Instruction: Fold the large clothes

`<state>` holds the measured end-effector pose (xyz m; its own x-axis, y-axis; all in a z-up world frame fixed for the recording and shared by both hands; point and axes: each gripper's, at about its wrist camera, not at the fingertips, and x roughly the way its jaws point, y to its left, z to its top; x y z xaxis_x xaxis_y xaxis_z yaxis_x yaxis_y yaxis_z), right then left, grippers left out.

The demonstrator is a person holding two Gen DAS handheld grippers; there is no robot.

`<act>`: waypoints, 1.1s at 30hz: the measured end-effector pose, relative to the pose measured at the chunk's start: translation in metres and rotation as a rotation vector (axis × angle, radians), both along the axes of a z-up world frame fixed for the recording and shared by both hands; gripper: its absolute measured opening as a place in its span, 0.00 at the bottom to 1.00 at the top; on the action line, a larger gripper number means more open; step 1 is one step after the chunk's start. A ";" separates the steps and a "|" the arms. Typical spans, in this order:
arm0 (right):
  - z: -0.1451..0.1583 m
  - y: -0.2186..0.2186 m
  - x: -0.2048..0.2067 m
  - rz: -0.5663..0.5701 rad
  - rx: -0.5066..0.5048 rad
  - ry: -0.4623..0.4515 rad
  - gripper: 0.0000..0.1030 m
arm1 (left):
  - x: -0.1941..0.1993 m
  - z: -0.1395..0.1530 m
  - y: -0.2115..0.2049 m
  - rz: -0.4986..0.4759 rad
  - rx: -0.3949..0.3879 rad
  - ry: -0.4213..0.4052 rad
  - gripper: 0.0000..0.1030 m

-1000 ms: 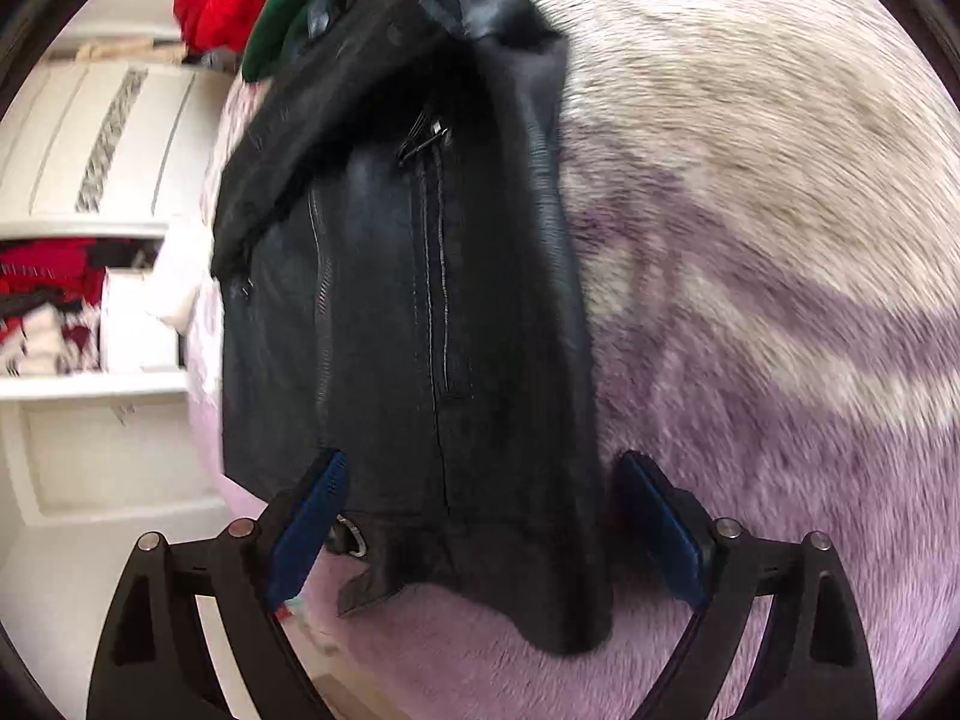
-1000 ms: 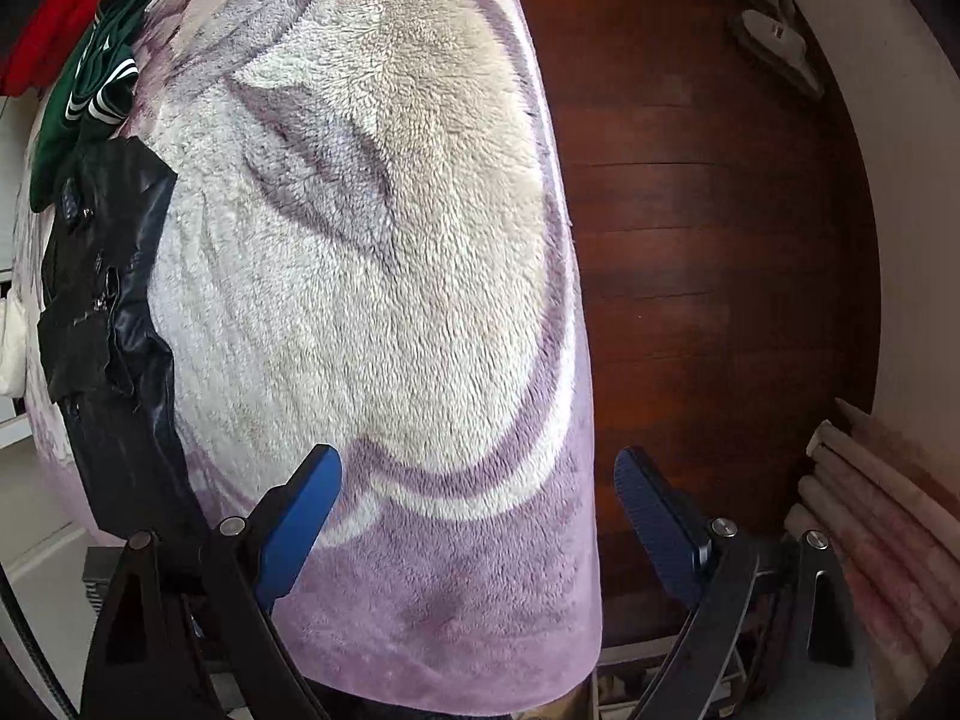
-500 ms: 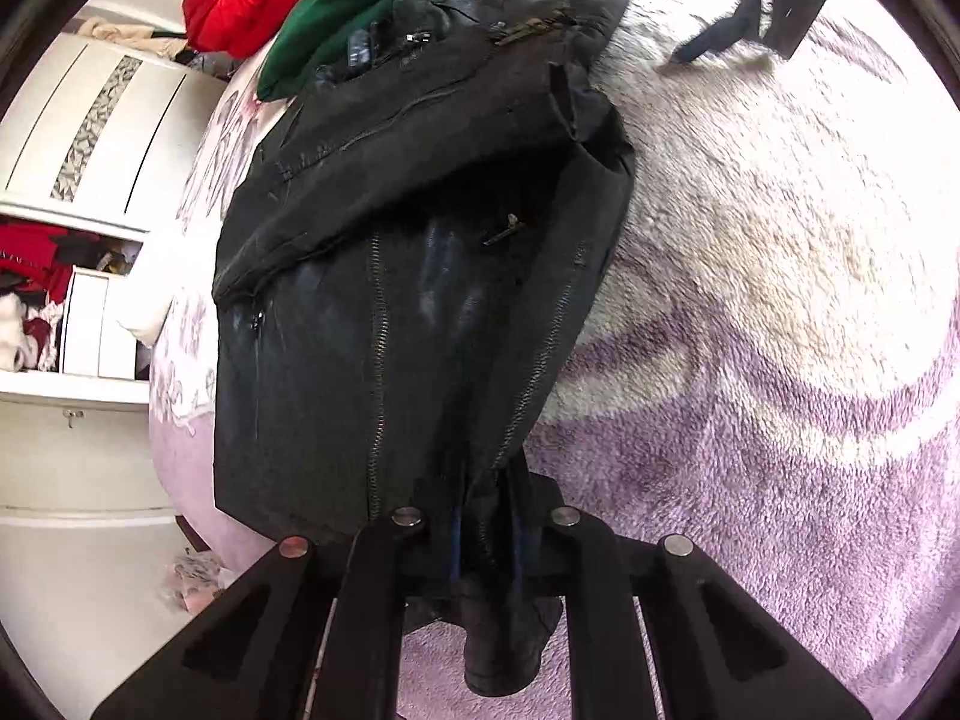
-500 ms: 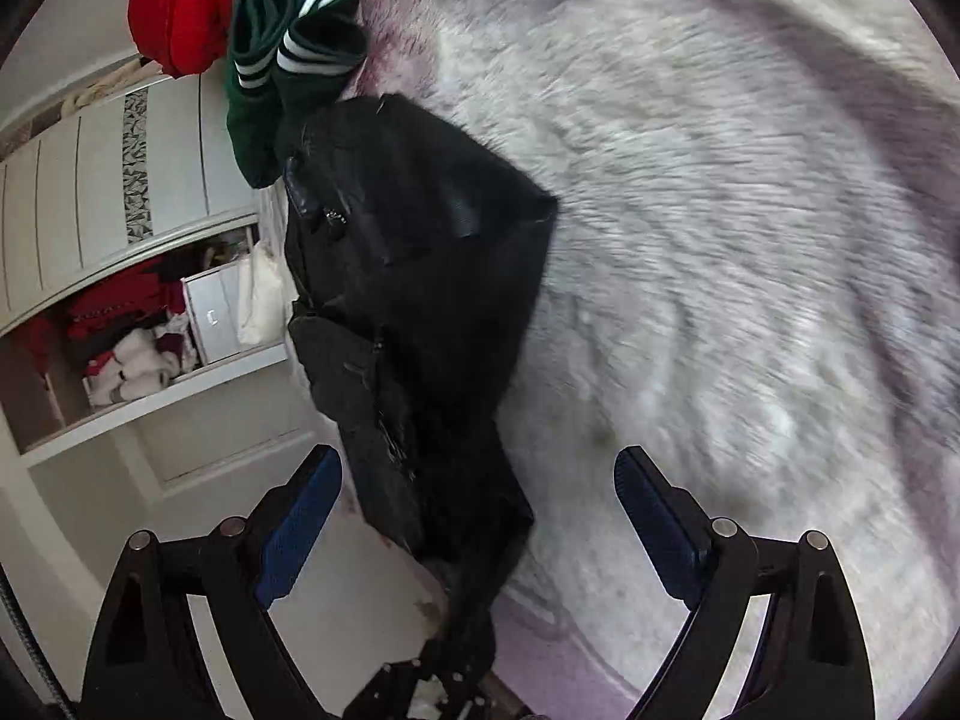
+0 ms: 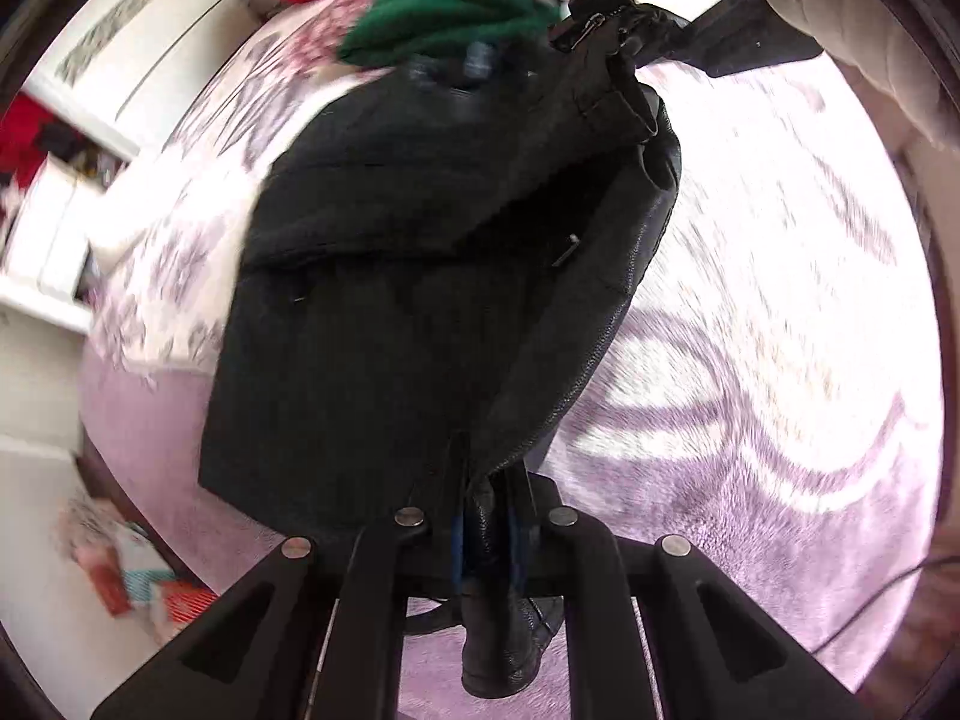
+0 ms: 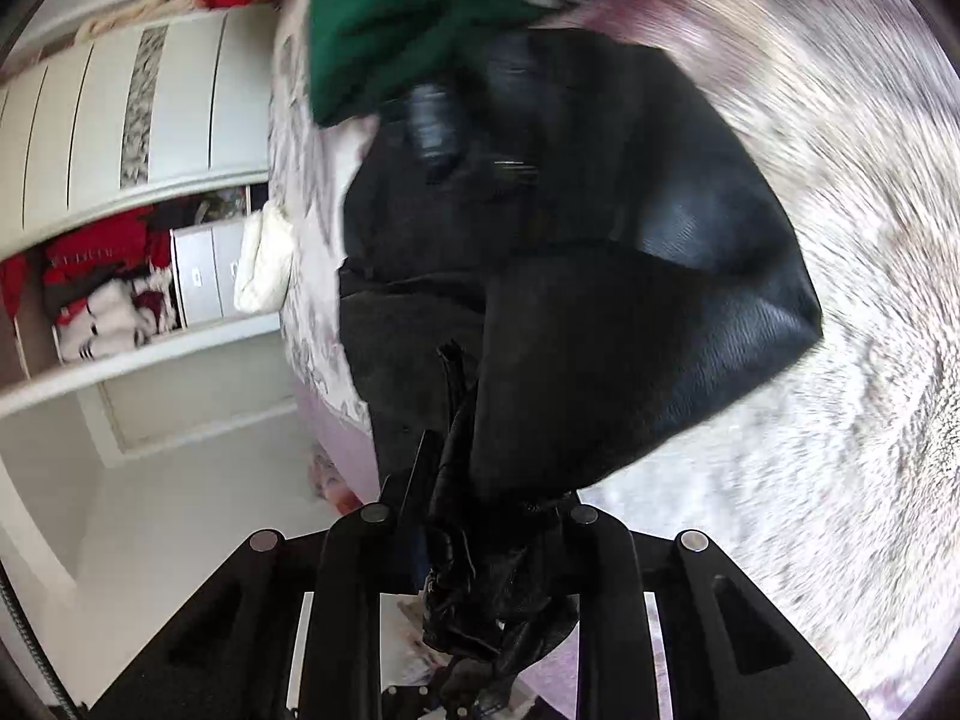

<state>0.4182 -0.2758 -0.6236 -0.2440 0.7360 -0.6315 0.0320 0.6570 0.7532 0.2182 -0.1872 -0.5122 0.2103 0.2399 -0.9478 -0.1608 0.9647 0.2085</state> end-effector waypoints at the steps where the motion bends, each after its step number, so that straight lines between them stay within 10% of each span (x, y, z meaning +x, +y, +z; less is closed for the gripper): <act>1: 0.016 0.027 0.001 0.026 -0.013 -0.016 0.24 | -0.002 0.010 0.017 0.022 -0.023 -0.017 0.07; 7: 0.055 0.194 0.011 0.149 -0.123 -0.064 0.24 | -0.016 0.032 0.138 0.216 -0.171 -0.072 0.07; 15: -0.007 0.382 0.002 0.278 -0.404 -0.091 0.24 | -0.034 -0.059 0.303 0.429 -0.426 -0.036 0.14; 17: -0.021 0.403 0.000 0.290 -0.402 -0.057 0.42 | -0.041 -0.081 0.322 0.454 -0.490 -0.015 0.16; 23: -0.008 0.395 0.002 0.240 -0.123 0.032 0.63 | -0.074 -0.106 0.357 0.521 -0.765 -0.013 0.34; 27: 0.020 0.337 0.009 0.169 -0.159 -0.056 0.65 | -0.077 -0.094 0.363 0.481 -0.729 -0.009 0.88; 33: -0.005 0.227 0.030 0.075 -0.366 -0.123 0.67 | -0.053 -0.110 0.363 0.475 -0.731 0.000 0.88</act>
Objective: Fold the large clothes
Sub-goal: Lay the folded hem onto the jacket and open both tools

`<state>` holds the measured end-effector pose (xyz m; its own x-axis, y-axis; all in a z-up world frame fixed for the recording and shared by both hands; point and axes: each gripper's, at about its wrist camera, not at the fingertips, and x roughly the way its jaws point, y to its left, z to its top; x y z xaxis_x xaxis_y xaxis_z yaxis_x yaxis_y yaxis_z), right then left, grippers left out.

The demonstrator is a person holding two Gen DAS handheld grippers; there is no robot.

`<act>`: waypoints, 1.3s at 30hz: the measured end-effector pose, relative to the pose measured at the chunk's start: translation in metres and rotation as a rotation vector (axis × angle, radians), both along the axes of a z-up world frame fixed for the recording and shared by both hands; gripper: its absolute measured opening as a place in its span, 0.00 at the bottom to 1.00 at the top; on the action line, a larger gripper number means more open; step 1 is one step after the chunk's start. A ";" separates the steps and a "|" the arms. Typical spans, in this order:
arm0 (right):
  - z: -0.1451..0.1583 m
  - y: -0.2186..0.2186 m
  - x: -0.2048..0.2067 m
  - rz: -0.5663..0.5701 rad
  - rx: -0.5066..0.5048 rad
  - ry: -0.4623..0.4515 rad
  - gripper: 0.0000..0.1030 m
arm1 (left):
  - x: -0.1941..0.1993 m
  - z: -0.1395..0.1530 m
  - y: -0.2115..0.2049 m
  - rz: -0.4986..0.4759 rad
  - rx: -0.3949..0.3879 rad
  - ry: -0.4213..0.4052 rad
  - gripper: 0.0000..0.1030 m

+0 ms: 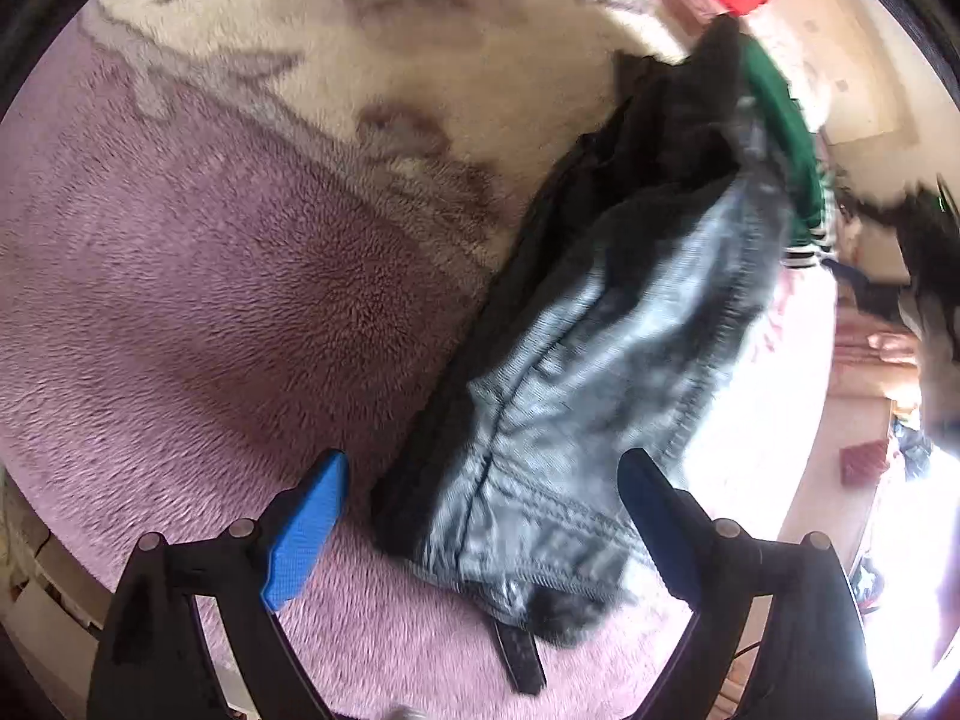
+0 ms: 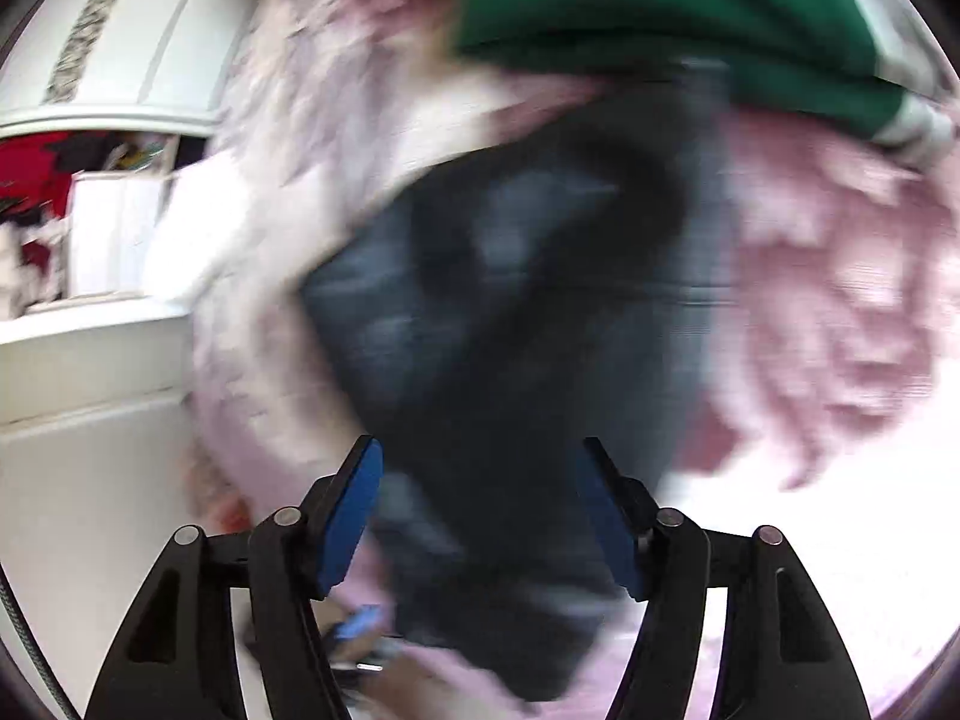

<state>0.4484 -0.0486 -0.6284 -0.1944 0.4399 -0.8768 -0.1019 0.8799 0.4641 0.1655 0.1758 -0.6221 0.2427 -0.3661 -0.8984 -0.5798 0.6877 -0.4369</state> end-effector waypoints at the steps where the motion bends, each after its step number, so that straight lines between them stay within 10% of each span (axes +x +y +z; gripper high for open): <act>1: -0.011 -0.010 0.004 0.003 0.004 0.003 0.67 | 0.003 -0.010 0.000 0.002 -0.002 0.017 0.88; 9: -0.131 -0.017 0.033 -0.023 0.403 0.160 0.73 | 0.014 -0.039 -0.013 0.005 0.034 0.080 0.88; 11: -0.133 0.000 0.029 0.020 0.423 0.117 0.70 | 0.017 -0.040 -0.015 -0.012 0.046 0.088 0.88; 14: -0.129 -0.010 0.021 -0.116 0.442 0.145 0.34 | 0.032 -0.041 -0.027 -0.033 0.065 0.095 0.88; 20: -0.089 -0.111 -0.047 -0.518 0.464 0.198 0.25 | 0.042 -0.012 -0.030 -0.055 0.115 0.100 0.88; 23: -0.080 -0.194 -0.111 -0.696 0.336 0.251 0.34 | 0.049 0.013 -0.033 -0.061 0.137 0.079 0.88; 30: -0.091 -0.298 -0.172 -0.691 0.157 0.509 0.65 | 0.086 0.044 -0.079 -0.208 0.183 -0.005 0.88; 39: -0.020 -0.324 -0.147 -0.301 -0.299 0.285 0.79 | 0.162 0.028 -0.176 -0.349 0.092 -0.055 0.88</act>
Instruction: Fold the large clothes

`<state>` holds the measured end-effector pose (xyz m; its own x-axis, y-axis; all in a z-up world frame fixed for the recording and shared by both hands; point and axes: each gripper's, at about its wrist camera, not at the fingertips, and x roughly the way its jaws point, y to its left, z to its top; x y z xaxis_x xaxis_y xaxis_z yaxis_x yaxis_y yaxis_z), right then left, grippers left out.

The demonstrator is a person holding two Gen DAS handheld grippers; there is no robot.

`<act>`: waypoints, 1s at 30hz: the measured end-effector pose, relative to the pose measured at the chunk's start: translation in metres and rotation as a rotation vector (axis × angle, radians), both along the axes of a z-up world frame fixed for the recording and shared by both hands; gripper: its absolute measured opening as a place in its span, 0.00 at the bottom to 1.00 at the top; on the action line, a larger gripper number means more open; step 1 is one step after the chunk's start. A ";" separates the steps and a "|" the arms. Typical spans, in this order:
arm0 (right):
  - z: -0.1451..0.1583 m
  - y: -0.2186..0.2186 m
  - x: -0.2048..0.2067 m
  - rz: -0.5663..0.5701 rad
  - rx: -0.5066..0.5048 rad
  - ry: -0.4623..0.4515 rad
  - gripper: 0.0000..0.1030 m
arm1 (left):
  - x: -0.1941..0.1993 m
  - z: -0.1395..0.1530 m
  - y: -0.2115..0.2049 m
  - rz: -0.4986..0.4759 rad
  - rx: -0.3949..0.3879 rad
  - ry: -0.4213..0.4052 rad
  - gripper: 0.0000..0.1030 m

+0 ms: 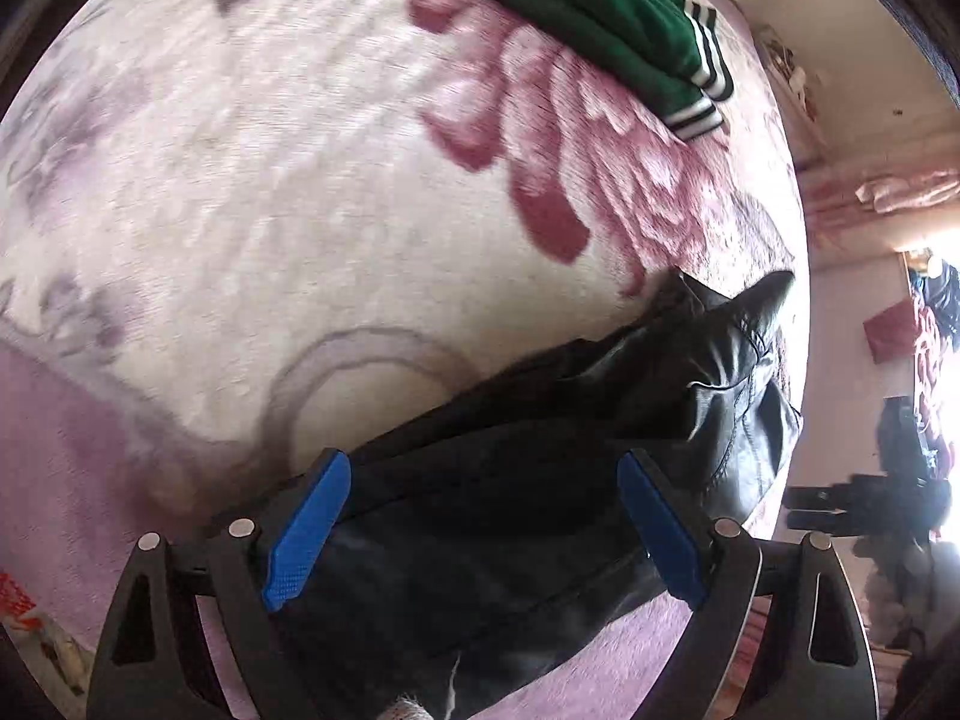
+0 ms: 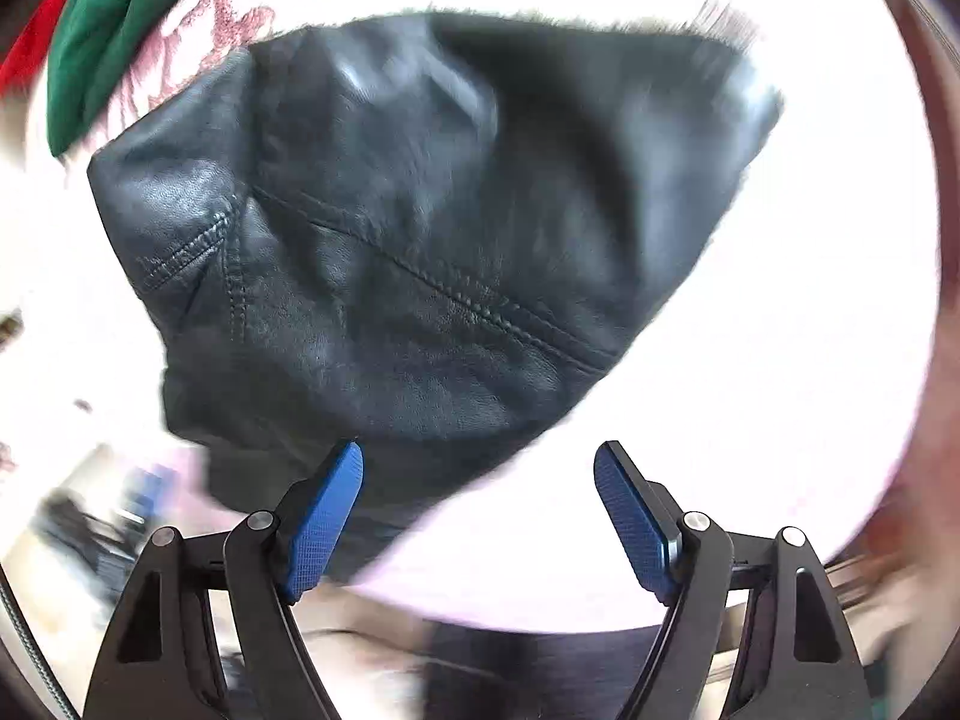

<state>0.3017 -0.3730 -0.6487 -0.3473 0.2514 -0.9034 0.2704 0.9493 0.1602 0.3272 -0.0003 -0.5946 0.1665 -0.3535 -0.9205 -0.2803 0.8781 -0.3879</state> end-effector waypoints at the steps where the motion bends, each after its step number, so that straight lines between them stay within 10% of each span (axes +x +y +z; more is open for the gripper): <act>1: 0.009 0.001 0.005 0.005 0.006 -0.012 0.79 | 0.007 -0.005 -0.012 -0.018 0.000 0.001 0.88; 6: 0.051 0.061 0.047 0.121 0.182 -0.204 0.78 | 0.028 -0.045 -0.036 -0.013 0.088 0.079 0.91; 9: 0.040 0.126 0.090 0.247 0.247 -0.265 0.55 | 0.035 -0.072 -0.017 0.092 0.010 0.133 0.91; 11: 0.020 0.171 0.089 0.302 0.215 -0.267 0.16 | 0.039 -0.079 -0.007 0.108 0.079 0.162 0.91; 16: -0.060 0.197 0.123 0.329 0.105 -0.143 0.13 | 0.033 -0.069 0.019 0.171 0.068 0.161 0.90; 24: 0.041 0.167 0.099 0.350 0.271 -0.224 0.14 | -0.001 0.003 0.039 0.237 0.182 0.094 0.90; 30: 0.012 0.213 0.056 0.412 0.346 -0.142 0.14 | -0.032 -0.003 0.038 0.254 0.247 0.158 0.90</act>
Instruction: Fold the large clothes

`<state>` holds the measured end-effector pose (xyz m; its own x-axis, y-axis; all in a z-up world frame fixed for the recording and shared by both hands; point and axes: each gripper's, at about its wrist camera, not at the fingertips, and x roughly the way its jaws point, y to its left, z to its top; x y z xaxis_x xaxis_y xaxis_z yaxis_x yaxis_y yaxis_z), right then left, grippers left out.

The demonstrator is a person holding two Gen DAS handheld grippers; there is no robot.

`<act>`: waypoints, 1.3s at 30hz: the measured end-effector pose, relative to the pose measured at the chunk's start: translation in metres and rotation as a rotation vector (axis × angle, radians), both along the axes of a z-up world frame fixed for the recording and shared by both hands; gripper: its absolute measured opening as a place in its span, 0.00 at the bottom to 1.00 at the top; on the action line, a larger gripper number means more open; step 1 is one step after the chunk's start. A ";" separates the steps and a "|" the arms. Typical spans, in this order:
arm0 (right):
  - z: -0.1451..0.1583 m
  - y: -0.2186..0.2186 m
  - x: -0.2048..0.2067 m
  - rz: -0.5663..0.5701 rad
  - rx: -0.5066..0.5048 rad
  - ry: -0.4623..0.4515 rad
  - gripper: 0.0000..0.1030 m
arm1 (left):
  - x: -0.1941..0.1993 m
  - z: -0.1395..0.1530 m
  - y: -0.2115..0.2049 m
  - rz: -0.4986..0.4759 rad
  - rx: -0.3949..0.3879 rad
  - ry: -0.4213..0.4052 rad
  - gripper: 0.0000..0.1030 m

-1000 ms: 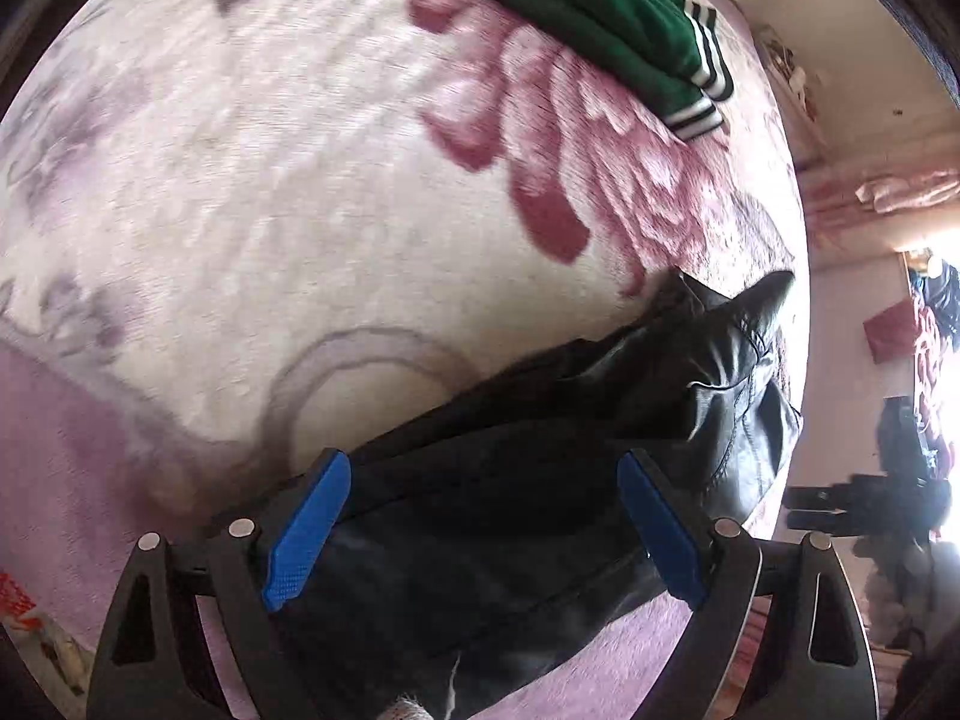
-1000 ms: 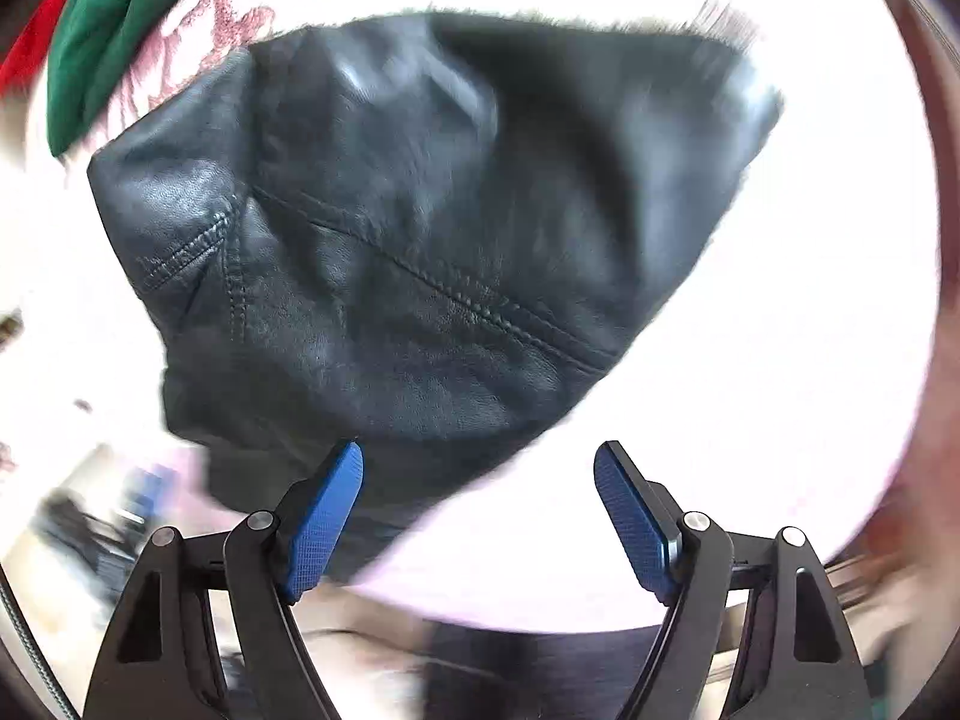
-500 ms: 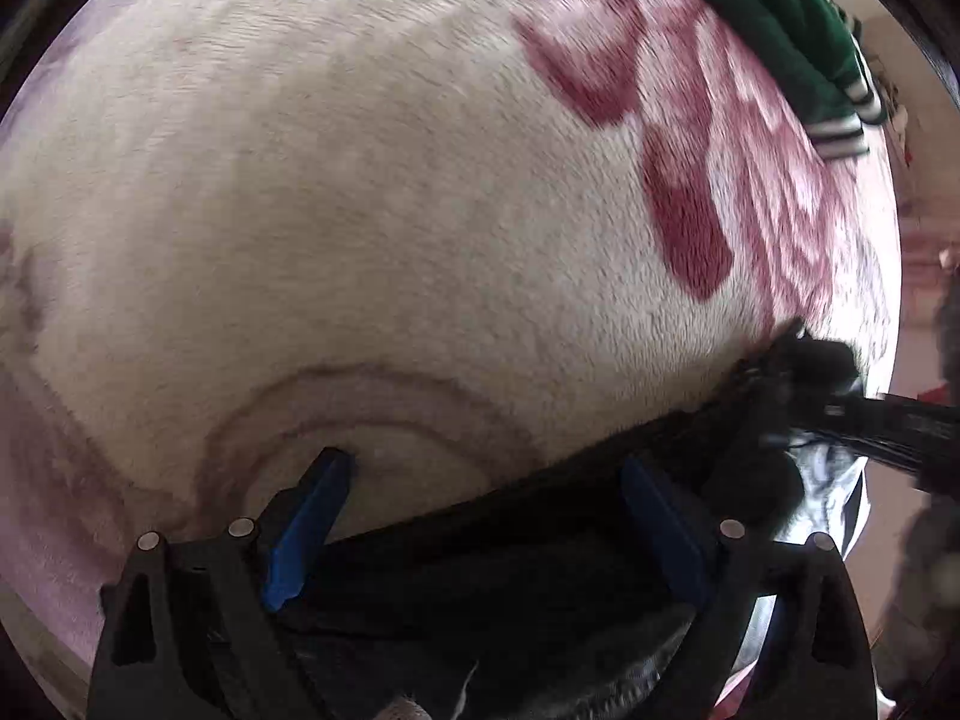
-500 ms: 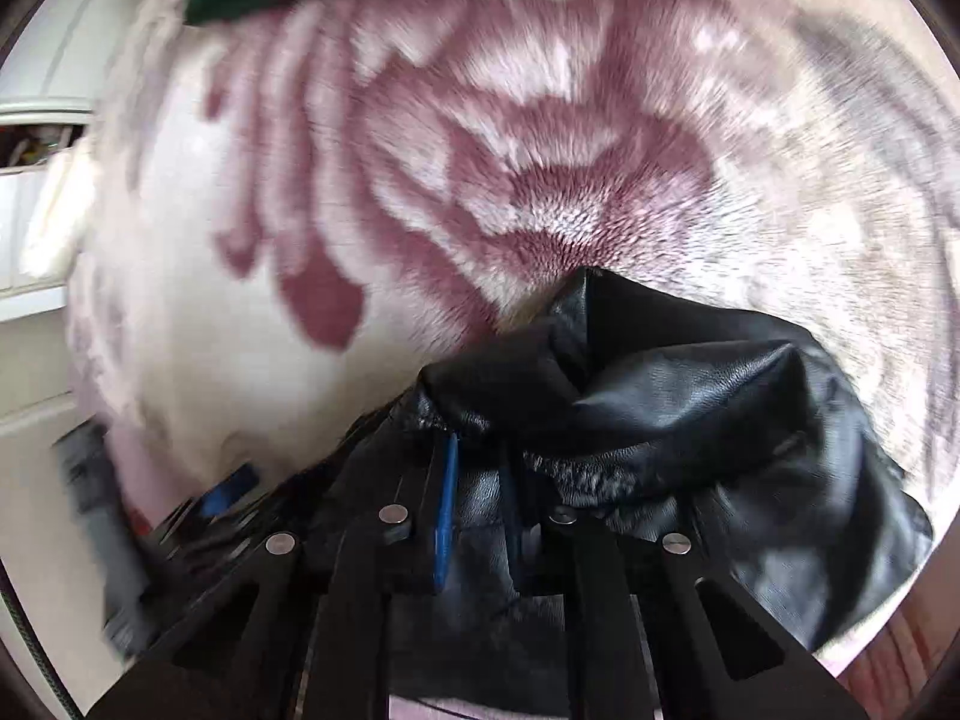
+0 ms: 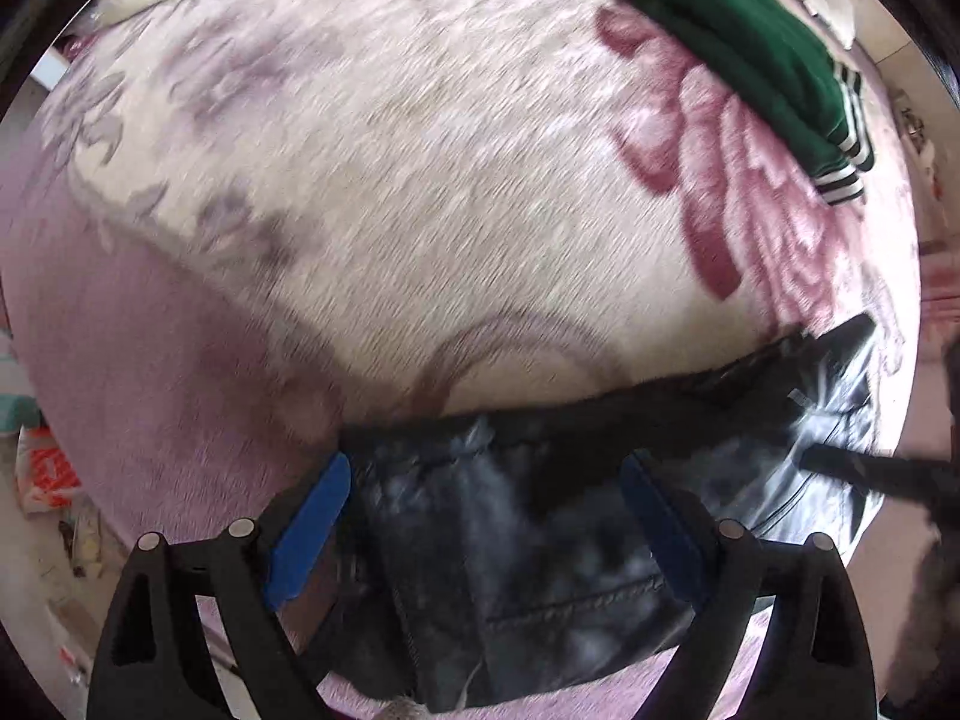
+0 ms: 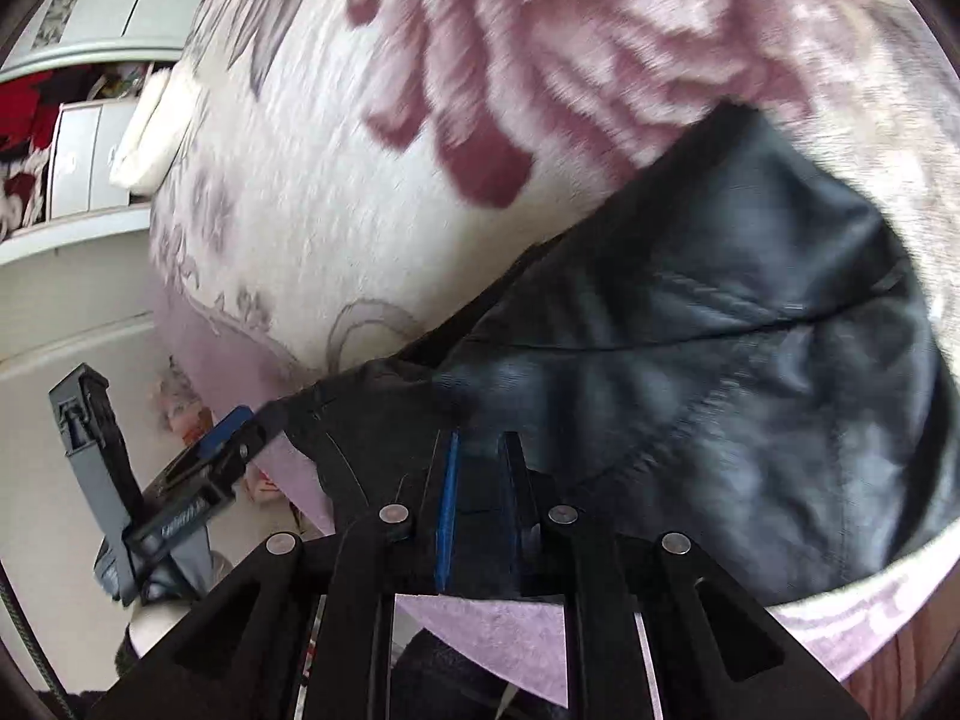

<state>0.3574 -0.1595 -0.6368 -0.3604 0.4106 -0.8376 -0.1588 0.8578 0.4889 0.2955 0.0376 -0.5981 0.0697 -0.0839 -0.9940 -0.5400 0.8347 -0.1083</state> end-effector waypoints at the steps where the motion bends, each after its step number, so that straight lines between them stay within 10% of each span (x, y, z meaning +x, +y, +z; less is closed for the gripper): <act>1: -0.014 0.014 0.000 0.006 -0.036 -0.019 0.14 | -0.002 -0.004 -0.002 -0.001 0.008 0.017 0.90; 5: -0.070 0.027 -0.001 -0.057 -0.073 0.028 0.13 | -0.014 -0.016 -0.005 0.003 0.001 0.059 0.90; 15: 0.014 -0.076 0.015 -0.197 -0.053 -0.053 0.15 | 0.057 -0.020 -0.068 -0.111 -0.096 -0.024 0.90; 25: -0.075 -0.079 0.047 -0.199 -0.171 0.017 0.15 | 0.096 -0.093 -0.063 -0.117 -0.107 0.051 0.96; 34: 0.028 -0.112 0.012 -0.186 -0.128 -0.091 0.16 | 0.073 -0.034 -0.081 -0.215 -0.083 0.010 0.95; 36: 0.032 -0.140 -0.006 -0.249 -0.136 -0.098 0.37 | 0.068 -0.051 -0.099 -0.254 -0.055 0.047 0.95; 38: 0.024 -0.187 -0.025 -0.367 -0.137 -0.095 0.84 | 0.073 -0.080 -0.108 -0.245 -0.069 0.083 0.96; 39: 0.015 -0.211 -0.037 -0.425 -0.125 -0.080 0.86 | 0.074 -0.086 -0.107 -0.231 -0.078 0.086 0.98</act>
<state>0.3208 -0.3702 -0.6221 -0.1132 0.4020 -0.9086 0.1877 0.9067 0.3778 0.3694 -0.0690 -0.6846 -0.0448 -0.1642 -0.9854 -0.3455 0.9281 -0.1390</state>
